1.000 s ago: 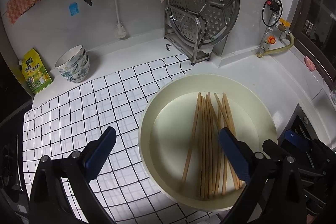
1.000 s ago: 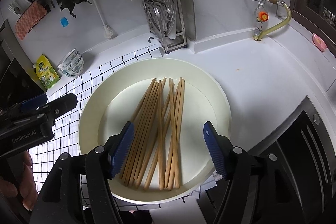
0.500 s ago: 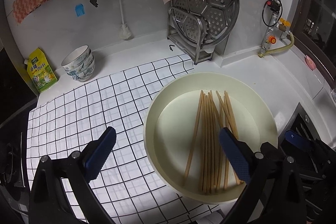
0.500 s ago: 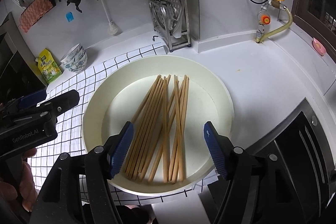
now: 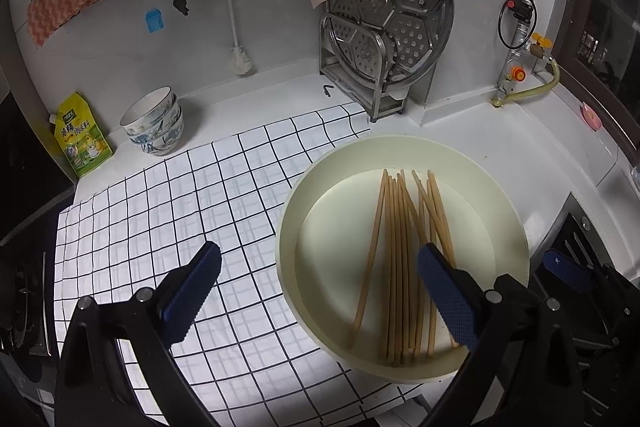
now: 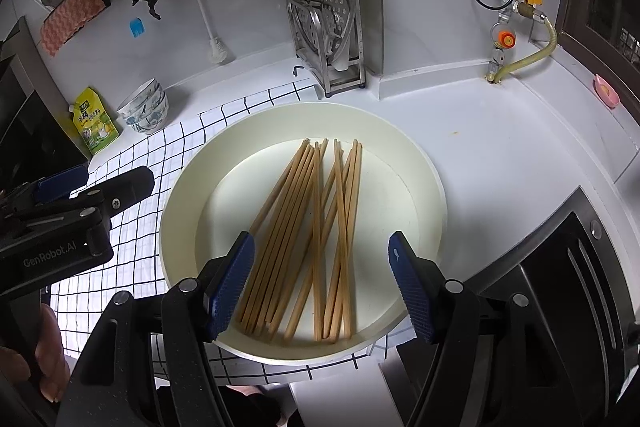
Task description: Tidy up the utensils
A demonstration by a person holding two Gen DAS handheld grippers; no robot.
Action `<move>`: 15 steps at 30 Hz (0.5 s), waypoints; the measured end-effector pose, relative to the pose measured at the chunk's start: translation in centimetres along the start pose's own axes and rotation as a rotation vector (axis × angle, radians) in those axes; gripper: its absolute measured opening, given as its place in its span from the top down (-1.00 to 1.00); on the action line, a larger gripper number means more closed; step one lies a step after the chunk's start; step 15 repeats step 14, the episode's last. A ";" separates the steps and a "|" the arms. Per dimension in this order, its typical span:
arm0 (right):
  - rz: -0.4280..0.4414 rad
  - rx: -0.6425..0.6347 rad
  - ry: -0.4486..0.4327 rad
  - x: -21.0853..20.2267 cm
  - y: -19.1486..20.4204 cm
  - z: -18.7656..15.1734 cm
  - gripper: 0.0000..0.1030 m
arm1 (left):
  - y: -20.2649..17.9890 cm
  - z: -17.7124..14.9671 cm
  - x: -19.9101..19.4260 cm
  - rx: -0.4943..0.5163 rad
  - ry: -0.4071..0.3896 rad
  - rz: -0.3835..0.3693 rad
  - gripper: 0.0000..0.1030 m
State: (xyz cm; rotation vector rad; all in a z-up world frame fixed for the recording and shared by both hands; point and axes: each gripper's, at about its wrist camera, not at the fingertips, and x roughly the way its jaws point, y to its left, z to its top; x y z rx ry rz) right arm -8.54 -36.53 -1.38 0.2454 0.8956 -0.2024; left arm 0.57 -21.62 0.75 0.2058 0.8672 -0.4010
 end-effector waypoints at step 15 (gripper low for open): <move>0.004 -0.003 0.004 0.2 0.5 0.0 -0.29 | 0.3 0.2 0.2 -0.006 0.006 0.020 -0.88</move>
